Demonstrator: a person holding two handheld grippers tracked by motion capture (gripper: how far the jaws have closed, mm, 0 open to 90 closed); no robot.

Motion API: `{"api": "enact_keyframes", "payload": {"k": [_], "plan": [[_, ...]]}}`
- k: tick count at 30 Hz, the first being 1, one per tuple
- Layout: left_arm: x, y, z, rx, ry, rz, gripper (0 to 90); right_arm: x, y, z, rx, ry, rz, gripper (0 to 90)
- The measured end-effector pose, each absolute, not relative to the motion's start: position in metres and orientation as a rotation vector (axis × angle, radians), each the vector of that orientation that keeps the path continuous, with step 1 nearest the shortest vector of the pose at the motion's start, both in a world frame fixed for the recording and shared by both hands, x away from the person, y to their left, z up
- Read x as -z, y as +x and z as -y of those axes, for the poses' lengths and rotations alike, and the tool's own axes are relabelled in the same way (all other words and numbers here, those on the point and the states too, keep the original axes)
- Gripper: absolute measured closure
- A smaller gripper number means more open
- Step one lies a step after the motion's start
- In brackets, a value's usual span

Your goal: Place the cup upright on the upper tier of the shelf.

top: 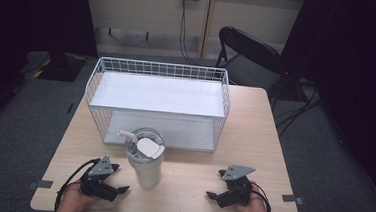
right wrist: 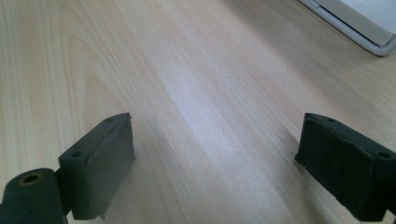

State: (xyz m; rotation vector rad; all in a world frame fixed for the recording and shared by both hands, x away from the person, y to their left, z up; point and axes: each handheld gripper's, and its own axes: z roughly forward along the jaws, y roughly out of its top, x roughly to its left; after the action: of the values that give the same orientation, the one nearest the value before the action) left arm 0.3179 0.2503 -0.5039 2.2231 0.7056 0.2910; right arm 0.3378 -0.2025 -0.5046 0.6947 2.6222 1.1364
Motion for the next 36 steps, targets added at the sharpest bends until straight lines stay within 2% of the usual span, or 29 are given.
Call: {"api": "enact_keyframes", "payload": {"k": [12,15,27,36], "plan": [[0.503,0.319,-0.248,-0.276,2.217,-0.734,10.1,0.505,0.338,0.203,-1.138,0.694,-2.623,10.1],[0.502,0.319,-0.247,-0.246,2.206,-0.725,16.3,0.505,0.338,0.203,-1.137,0.693,-2.623,10.1],[0.487,0.313,-0.22,-0.218,2.207,-0.637,17.2,0.505,0.338,0.203,-1.138,0.69,-2.624,10.1],[0.481,0.314,-0.215,-0.212,2.198,-0.603,19.3,0.505,0.338,0.203,-1.138,0.69,-2.624,10.1]]}}
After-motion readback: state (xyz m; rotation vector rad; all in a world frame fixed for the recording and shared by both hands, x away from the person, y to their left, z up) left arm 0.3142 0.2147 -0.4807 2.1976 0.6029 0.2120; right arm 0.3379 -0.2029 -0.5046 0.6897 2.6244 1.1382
